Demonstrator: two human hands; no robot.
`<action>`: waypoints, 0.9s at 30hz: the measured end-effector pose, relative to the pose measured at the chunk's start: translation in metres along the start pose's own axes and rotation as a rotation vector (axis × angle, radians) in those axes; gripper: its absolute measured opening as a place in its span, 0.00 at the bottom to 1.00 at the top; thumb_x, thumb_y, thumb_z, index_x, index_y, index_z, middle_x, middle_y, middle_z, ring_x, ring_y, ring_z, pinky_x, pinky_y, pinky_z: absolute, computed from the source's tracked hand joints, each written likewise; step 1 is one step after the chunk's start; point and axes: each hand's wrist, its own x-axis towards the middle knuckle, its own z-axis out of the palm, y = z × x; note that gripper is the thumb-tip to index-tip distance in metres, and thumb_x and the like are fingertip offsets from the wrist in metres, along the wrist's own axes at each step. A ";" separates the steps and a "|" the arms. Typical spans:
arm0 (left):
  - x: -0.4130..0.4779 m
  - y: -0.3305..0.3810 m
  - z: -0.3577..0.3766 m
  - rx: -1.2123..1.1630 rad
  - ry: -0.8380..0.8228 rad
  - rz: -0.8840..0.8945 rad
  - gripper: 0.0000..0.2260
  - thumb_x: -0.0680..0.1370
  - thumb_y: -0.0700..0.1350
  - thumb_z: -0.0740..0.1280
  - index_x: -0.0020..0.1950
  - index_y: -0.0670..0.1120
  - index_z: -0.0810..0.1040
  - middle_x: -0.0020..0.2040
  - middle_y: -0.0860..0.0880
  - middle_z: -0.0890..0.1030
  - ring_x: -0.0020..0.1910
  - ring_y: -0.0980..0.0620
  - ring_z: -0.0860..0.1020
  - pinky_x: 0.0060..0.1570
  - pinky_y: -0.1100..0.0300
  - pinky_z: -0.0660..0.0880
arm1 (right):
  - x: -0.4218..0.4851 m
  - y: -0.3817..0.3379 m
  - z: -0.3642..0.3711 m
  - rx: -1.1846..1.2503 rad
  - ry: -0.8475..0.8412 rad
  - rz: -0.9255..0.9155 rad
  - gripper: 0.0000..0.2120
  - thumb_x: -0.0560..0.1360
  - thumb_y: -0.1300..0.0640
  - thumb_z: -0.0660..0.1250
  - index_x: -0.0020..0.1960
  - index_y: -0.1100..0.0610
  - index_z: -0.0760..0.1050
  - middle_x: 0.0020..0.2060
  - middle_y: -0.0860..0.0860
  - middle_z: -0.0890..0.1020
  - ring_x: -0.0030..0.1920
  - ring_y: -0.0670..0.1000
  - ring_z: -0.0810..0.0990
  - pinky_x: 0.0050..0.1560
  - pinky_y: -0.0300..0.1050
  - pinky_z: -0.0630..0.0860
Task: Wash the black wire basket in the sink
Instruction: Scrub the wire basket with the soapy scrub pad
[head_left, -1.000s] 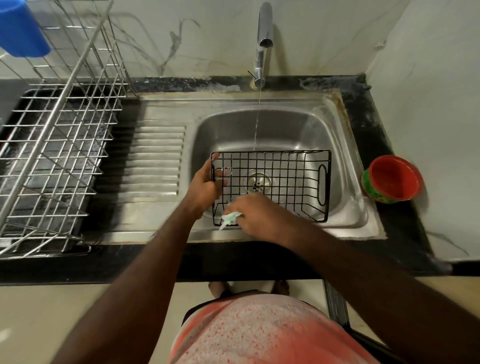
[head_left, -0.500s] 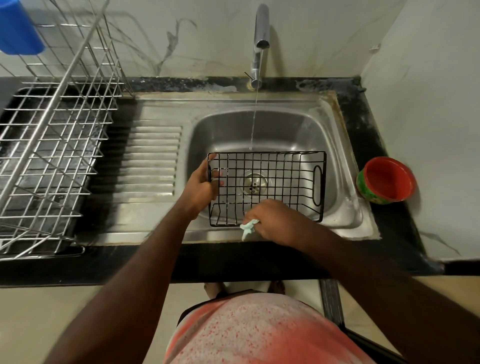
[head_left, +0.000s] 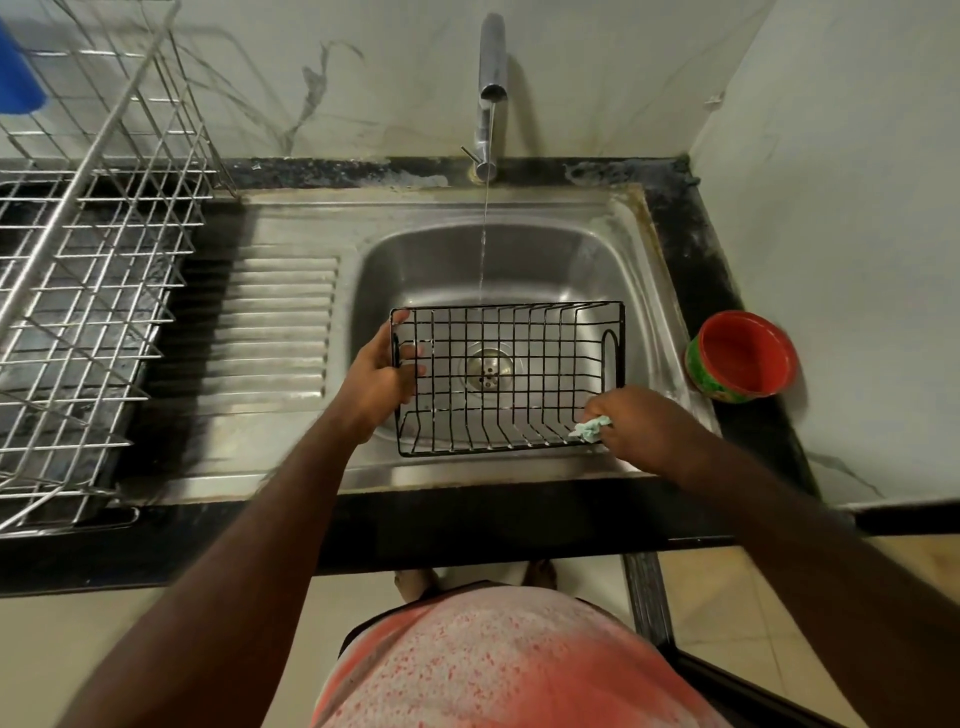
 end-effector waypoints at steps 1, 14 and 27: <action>0.000 0.000 0.000 0.000 0.002 -0.003 0.32 0.79 0.27 0.59 0.80 0.50 0.59 0.57 0.43 0.78 0.53 0.45 0.76 0.48 0.50 0.73 | -0.003 -0.002 0.002 -0.047 0.017 -0.007 0.10 0.73 0.61 0.67 0.52 0.51 0.80 0.47 0.50 0.83 0.47 0.50 0.79 0.46 0.45 0.76; 0.018 0.010 -0.013 0.063 0.003 -0.078 0.32 0.79 0.27 0.56 0.79 0.53 0.62 0.62 0.37 0.76 0.53 0.40 0.78 0.44 0.53 0.79 | 0.024 -0.033 0.013 0.348 0.160 0.014 0.07 0.73 0.62 0.68 0.48 0.53 0.80 0.43 0.51 0.83 0.40 0.49 0.79 0.37 0.41 0.72; 0.070 0.127 -0.010 0.633 -0.211 0.100 0.13 0.76 0.41 0.65 0.60 0.39 0.73 0.49 0.40 0.77 0.43 0.47 0.78 0.35 0.57 0.74 | 0.022 -0.066 0.028 0.757 0.016 0.061 0.09 0.78 0.63 0.60 0.55 0.55 0.73 0.44 0.55 0.81 0.34 0.52 0.85 0.27 0.39 0.74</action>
